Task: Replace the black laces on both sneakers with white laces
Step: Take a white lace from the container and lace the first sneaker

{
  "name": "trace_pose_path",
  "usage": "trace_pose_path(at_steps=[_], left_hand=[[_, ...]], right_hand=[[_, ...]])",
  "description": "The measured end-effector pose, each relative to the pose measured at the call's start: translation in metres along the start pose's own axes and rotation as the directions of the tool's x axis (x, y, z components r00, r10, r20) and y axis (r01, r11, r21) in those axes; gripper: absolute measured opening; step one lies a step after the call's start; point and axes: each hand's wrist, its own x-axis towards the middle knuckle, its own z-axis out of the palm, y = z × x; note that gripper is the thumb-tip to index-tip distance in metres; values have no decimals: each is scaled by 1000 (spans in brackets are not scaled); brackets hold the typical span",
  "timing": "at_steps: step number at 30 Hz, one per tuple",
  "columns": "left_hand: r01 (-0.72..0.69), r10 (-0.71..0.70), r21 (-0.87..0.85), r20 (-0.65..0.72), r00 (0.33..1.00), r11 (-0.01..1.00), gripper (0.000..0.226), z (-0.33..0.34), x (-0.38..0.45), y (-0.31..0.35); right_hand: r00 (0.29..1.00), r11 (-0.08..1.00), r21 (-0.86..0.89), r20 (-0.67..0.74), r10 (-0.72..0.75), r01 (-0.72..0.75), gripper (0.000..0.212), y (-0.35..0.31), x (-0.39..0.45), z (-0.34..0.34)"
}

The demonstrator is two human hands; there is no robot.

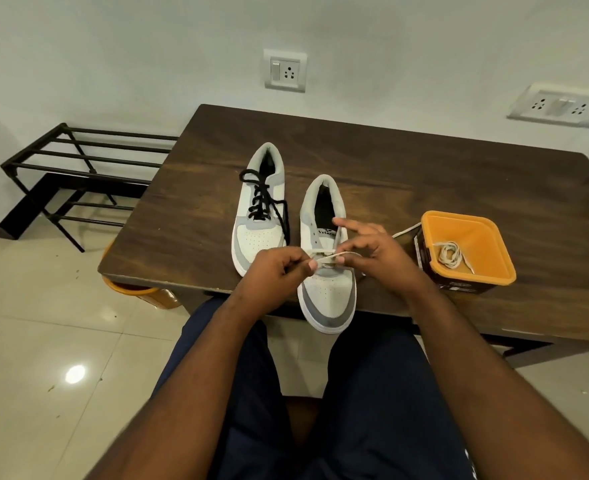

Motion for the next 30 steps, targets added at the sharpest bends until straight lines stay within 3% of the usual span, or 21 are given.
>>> trace_pose_path(at_steps=[3, 6, 10, 11, 13, 15, 19, 22, 25, 28, 30], left_hand=[[91, -94, -87, -40, 995, 992, 20, -7, -7, -15], [179, -217, -245, -140, 966, 953, 19, -5, -12, -30], [217, -330, -384, -257, 908, 897, 11, 3, -10, -36], [171, -278, -330, -313, 908, 928, 8, 5, -8, -34], [35, -72, -99, -391, 917, 994, 25, 10, -3, -27], [-19, 17, -3, -312, 950, 1000, 34, 20, 6, -16], [116, -118, -47, -37, 992, 992, 19, 32, 19, -4], [114, -135, -223, -80, 988, 968, 7, 28, 14, -4], [200, -281, -308, -246, 928, 930, 12, 16, 11, -15], [289, -324, -166, -254, 911, 943, 9, 8, 13, -27], [207, -184, 72, -248, 951, 976, 19, 9, 16, -22]], right_hand=[[998, 999, -20, 26, 51, -51, 14, 15, -8, -25], [976, 976, 115, 137, 168, -184, 13, 20, -18, -44], [979, 955, 219, 78, 188, -201, 8, 17, -22, -51], [979, 953, 229, 73, 188, -200, 9, 15, -21, -47], [976, 952, 217, 89, 199, -214, 10, 6, -16, -35], [970, 950, 212, 128, 205, -229, 9, -5, -12, -22], [970, 949, 230, 157, 184, -217, 14, -15, -3, -8], [966, 940, 234, 128, 224, -248, 10, -13, -5, -12], [964, 908, 329, 28, 265, -259, 8, -2, -11, -23], [952, 907, 323, -50, 301, -270, 11, 7, -11, -26], [953, 902, 338, -39, 300, -270, 17, 4, -8, -22]])
